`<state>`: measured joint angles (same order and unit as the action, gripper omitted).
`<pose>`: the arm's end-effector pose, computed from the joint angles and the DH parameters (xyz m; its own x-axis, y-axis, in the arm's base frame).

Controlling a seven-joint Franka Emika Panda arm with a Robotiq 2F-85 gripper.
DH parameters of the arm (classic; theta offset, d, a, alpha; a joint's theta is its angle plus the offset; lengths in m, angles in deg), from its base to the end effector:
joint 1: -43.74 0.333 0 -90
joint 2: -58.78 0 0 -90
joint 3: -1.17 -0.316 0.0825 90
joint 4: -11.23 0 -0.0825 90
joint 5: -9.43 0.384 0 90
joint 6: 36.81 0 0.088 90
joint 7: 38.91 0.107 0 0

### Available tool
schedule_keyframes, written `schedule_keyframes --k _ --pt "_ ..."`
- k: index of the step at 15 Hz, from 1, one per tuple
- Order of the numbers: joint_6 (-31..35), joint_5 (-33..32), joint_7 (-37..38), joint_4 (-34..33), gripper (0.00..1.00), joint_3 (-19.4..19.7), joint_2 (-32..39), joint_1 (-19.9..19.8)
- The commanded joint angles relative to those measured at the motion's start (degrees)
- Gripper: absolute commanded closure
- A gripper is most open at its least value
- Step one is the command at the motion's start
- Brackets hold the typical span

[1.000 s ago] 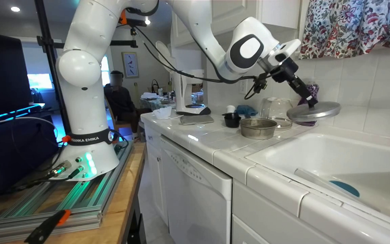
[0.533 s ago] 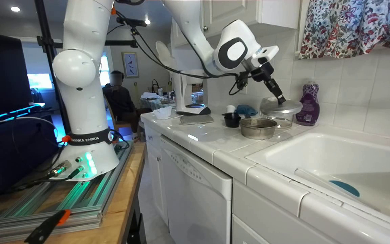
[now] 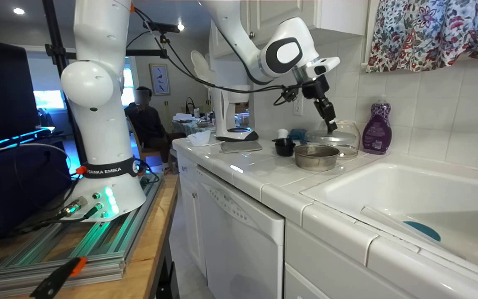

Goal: Bring the pan closer to the sink, then place a lid on it

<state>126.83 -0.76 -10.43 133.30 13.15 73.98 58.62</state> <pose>0.6078 0.0449 0.3357 0.8529 -0.2467 0.4600 -0.2518 -0.9664 -0.0514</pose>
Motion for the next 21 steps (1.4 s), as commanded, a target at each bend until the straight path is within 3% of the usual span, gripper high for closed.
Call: schedule_keyframes --k 1,4,5,8,9,17,21 --pt "-2.54 -1.46 -1.41 -0.22 0.94 -1.42 -0.7 -1.08" --pt "-0.67 -4.68 -0.07 -0.07 0.94 1.79 -0.74 1.95" --pt "-1.05 -2.45 -0.84 -0.08 0.75 -1.05 -0.08 -0.64" --pt "-0.87 -2.66 -1.14 -0.08 0.75 1.0 0.0 1.31" --pt "-0.94 -4.25 -0.5 -0.5 0.94 1.66 0.42 2.05" --pt "-0.73 -19.17 9.71 -0.51 0.94 7.36 1.48 11.84" --pt "1.89 -28.16 19.47 1.13 0.94 11.59 1.43 17.29"
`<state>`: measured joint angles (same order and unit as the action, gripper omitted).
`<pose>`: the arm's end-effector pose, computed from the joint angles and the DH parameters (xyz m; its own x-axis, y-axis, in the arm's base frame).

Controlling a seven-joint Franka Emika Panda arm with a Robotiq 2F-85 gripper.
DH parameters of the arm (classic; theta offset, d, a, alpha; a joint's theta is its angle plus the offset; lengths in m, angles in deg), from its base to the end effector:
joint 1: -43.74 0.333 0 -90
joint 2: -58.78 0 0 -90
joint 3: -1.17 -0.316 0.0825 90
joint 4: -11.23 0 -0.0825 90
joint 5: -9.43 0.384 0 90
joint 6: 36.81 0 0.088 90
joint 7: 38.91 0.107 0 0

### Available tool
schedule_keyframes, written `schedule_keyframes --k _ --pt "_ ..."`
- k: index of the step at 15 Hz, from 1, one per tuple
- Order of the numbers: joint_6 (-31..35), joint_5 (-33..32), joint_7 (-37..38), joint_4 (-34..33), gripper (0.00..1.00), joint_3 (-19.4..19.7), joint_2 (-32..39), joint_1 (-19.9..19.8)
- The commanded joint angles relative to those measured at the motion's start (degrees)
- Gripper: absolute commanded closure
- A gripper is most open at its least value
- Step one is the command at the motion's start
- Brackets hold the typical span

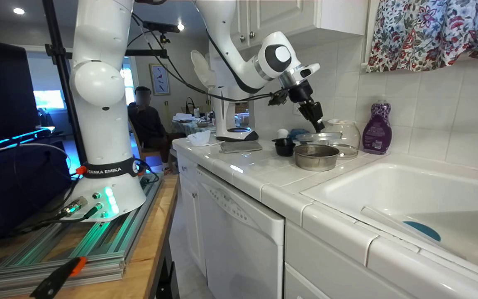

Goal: Bring the pan closer to the sink, then place a lid on it

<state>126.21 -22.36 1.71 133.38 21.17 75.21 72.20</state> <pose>0.5910 0.1230 0.3204 0.8674 0.0157 0.4974 -0.0665 -0.9869 0.1472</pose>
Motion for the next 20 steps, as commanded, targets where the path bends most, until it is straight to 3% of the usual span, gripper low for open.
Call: schedule_keyframes --k 1,5,10,20 --pt "3.14 -8.85 10.01 1.39 0.94 4.76 0.27 4.94" --pt "7.41 -17.07 21.78 3.31 0.94 9.75 0.95 9.24" --pt "13.17 -22.17 30.8 4.19 0.94 14.88 3.47 12.19" --pt "24.15 -21.78 35.73 3.76 0.94 21.63 9.81 15.76"
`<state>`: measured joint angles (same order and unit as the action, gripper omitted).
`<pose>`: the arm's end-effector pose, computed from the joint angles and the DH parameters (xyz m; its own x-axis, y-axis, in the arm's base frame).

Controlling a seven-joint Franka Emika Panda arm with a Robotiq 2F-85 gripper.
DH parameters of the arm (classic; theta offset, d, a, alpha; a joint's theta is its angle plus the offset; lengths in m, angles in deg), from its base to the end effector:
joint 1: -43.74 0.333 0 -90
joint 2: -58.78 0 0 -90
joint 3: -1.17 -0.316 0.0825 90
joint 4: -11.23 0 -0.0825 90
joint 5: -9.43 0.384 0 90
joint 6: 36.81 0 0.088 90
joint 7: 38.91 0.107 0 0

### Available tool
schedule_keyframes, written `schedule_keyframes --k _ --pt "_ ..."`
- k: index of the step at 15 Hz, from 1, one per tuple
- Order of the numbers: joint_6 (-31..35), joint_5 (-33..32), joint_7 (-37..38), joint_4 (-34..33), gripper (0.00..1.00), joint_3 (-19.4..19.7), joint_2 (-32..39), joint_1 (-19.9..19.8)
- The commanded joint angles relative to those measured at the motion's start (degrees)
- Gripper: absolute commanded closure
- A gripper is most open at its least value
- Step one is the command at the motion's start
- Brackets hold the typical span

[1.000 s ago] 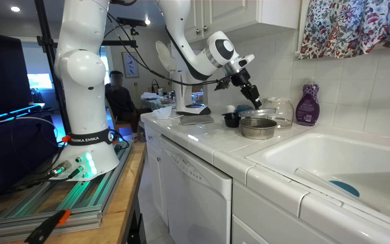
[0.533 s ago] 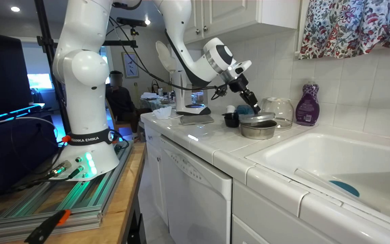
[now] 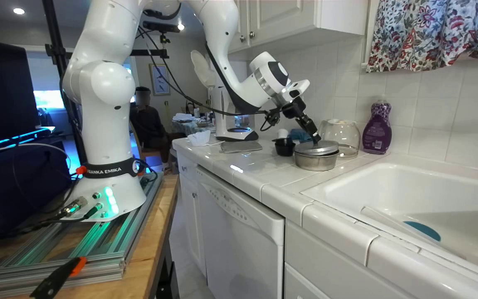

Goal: Bring the pan closer to the sink, then place a lid on it

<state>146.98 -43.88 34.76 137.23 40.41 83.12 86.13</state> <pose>0.5639 0.1177 0.2663 0.7755 -0.1164 0.6205 -0.1509 -0.9885 0.0031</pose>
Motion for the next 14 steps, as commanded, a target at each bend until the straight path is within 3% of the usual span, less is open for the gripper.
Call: schedule_keyframes --k 1,6,12,13,14 --pt "3.82 -0.02 3.1 0.09 0.94 3.09 2.1 2.43" --pt "6.09 1.06 5.66 0.98 0.94 5.44 3.43 4.31" --pt "8.69 1.34 7.22 2.17 0.94 3.97 3.45 2.38" --pt "9.02 1.29 7.32 2.47 0.5 3.32 3.24 1.71" --pt "9.09 1.24 7.57 2.68 0.48 3.34 3.08 1.67"
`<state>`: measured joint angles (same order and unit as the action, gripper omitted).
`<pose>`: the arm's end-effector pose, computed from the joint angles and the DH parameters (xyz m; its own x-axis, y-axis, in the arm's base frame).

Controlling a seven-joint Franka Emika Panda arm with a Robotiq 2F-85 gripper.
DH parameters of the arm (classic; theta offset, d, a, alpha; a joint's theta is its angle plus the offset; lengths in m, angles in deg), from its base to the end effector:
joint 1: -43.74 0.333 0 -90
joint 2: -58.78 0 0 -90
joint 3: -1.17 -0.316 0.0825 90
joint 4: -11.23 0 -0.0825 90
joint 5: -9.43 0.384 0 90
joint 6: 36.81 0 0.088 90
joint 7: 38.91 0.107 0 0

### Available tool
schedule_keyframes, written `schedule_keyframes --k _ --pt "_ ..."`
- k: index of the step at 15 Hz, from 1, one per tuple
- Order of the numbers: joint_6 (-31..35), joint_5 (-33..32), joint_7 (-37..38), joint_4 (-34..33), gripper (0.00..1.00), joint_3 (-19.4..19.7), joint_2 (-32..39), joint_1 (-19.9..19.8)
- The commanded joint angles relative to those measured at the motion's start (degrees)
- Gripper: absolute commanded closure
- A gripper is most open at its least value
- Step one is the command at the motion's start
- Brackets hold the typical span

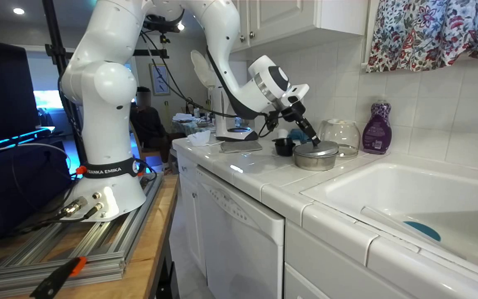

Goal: Bring the pan closer to the sink, then place a lid on it

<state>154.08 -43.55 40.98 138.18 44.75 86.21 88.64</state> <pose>0.5585 0.1101 0.2555 0.7529 -0.2099 0.6237 -0.1936 -0.9765 -0.0950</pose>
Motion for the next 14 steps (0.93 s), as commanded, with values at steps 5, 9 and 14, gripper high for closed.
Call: schedule_keyframes --k 5,9,14 --pt "-3.46 0.21 2.19 3.66 0.14 4.03 -3.01 4.5" --pt "-13.97 -2.41 1.83 6.2 0.0 14.0 -8.63 15.45" --pt "-23.16 -1.97 -9.94 16.02 0.0 19.31 -23.46 25.6"
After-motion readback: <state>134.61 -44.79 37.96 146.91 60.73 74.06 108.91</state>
